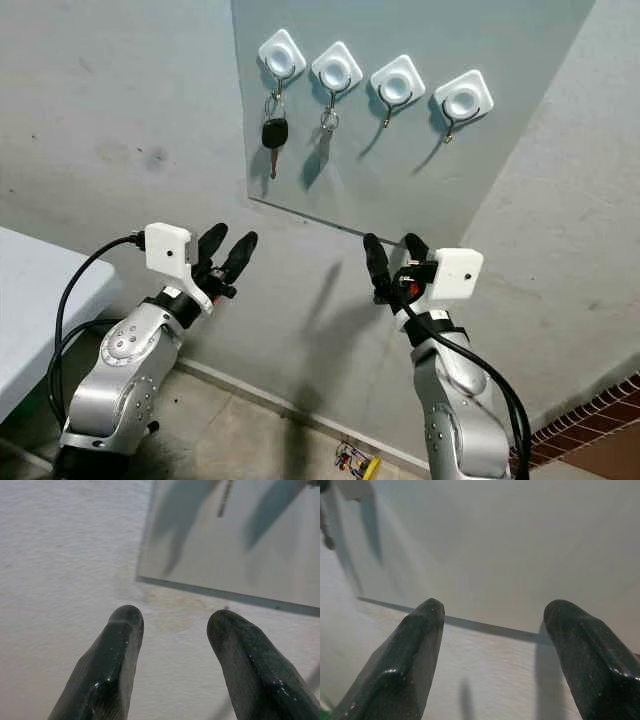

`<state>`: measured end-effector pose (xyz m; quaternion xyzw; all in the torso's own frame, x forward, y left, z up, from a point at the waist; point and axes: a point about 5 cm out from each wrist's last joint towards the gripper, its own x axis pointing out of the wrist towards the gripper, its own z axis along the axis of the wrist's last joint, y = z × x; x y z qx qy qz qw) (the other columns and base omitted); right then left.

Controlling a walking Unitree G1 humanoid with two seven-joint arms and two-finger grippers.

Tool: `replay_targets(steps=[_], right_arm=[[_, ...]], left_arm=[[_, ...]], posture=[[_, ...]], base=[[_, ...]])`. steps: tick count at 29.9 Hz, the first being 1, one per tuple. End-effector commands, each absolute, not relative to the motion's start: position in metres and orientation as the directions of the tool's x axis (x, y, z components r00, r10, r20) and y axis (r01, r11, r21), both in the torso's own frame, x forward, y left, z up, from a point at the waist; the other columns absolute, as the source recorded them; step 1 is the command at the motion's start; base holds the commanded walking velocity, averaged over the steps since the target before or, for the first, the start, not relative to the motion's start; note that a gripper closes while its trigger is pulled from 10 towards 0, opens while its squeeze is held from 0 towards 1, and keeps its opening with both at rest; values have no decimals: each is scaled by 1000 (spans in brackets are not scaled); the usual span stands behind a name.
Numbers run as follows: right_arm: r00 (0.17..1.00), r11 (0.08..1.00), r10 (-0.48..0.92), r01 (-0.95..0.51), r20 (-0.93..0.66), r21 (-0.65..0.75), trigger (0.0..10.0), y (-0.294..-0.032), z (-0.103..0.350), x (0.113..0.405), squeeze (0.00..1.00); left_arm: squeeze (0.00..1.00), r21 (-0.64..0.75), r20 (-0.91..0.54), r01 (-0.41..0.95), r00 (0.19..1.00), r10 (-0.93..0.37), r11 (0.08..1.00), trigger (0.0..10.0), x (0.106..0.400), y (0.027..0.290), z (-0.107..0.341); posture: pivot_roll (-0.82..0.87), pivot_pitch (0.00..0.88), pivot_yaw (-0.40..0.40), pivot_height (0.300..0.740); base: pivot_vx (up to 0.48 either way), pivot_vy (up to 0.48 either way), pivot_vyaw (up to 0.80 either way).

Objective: Hang keys on a hook

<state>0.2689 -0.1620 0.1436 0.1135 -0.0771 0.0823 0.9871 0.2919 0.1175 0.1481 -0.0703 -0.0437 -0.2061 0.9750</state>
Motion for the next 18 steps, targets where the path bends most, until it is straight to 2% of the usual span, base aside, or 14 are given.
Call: replay_targets(steps=[1,2,3,4,5,11,14,18], right_arm=[[981,978,70,-103,183,180,10000,-175,145,262,1000],[984,983,49,-78,173,167,10000,-179,142,259,808],[986,988,24,-49,164,147,10000,-182,139,256,345],[986,990,13,-37,166,139,10000,-184,139,255,110],[986,991,5,-28,166,133,10000,-185,138,253,0],[991,998,-43,38,123,42,10000,-190,127,247,0],[994,998,-55,54,99,10,10000,-187,121,245,0],[996,998,-51,54,73,-34,10000,-182,113,245,0]], left_arm=[[0,-141,128,382,922,-366,913,10000,293,127,147],[0,-147,130,368,927,-351,918,10000,293,131,147],[0,-156,136,353,933,-334,922,10000,294,136,147],[0,-167,136,345,936,-325,924,10000,294,138,147],[0,-174,134,338,939,-318,925,10000,294,140,146],[0,-156,118,310,948,-294,938,10000,293,145,138],[0,-172,110,305,951,-290,937,10000,291,144,132],[0,-124,84,318,947,-309,940,10000,289,140,124]], posture=[[-131,25,-39,724],[-132,24,-41,724],[-134,20,-37,724],[-136,19,-36,724],[-139,19,-34,724],[-145,7,-28,724],[-148,1,-22,724],[-146,0,-22,724]], base=[[0,0,0],[0,0,0],[0,0,0],[0,0,0],[0,0,0],[0,0,0],[0,0,0],[0,0,0]])
